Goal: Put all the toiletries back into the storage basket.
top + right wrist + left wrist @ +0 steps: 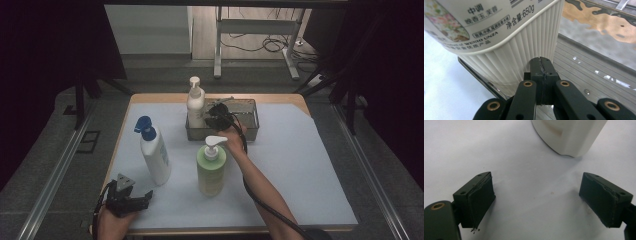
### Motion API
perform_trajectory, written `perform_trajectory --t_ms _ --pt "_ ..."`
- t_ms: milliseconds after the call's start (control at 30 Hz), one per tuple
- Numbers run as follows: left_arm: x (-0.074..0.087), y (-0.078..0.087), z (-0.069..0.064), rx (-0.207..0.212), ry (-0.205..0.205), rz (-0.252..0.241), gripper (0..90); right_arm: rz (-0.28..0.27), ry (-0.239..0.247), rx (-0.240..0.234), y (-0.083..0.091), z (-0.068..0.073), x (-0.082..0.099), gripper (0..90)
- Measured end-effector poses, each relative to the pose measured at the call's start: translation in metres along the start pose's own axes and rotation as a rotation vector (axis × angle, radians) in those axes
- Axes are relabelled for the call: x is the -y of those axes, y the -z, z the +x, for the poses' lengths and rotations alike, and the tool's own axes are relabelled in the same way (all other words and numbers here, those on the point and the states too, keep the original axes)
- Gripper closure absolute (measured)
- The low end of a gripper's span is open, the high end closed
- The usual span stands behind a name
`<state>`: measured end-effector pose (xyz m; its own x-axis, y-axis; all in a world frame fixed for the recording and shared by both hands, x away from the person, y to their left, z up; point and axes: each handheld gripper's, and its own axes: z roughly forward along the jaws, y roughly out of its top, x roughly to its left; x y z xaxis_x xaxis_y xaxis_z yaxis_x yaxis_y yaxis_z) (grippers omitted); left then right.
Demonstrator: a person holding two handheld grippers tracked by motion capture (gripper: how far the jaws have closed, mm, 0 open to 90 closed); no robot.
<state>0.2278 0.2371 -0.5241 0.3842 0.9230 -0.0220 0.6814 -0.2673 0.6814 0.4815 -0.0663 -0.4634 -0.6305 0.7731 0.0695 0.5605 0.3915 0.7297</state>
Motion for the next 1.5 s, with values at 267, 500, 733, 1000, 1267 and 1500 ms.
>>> perform_trajectory --t_ms 267,500,733,1000,1267,1500 --pt "0.0 0.0 0.0 0.0 0.0 0.0 12.3 0.014 0.009 0.024 -0.004 0.005 -0.004 89.6" --pt "0.0 0.0 0.0 0.0 0.0 0.0 12.3 0.007 -0.013 0.04 -0.008 0.0 -0.013 89.8" --pt "0.0 0.0 0.0 0.0 0.003 -0.001 12.2 0.018 -0.017 0.026 -0.012 0.001 -0.014 90.0" --pt "0.0 0.0 0.0 0.0 0.003 -0.001 12.2 0.016 -0.01 0.027 -0.011 0.001 -0.013 89.9" --pt "0.0 0.0 0.0 0.0 0.0 0.0 12.2 -0.006 0.029 0.033 0.0 -0.002 -0.014 70.7" --pt "0.0 0.0 0.0 0.0 -0.001 0.0 12.3 -0.014 0.046 -0.004 0.014 -0.009 -0.011 50.6"
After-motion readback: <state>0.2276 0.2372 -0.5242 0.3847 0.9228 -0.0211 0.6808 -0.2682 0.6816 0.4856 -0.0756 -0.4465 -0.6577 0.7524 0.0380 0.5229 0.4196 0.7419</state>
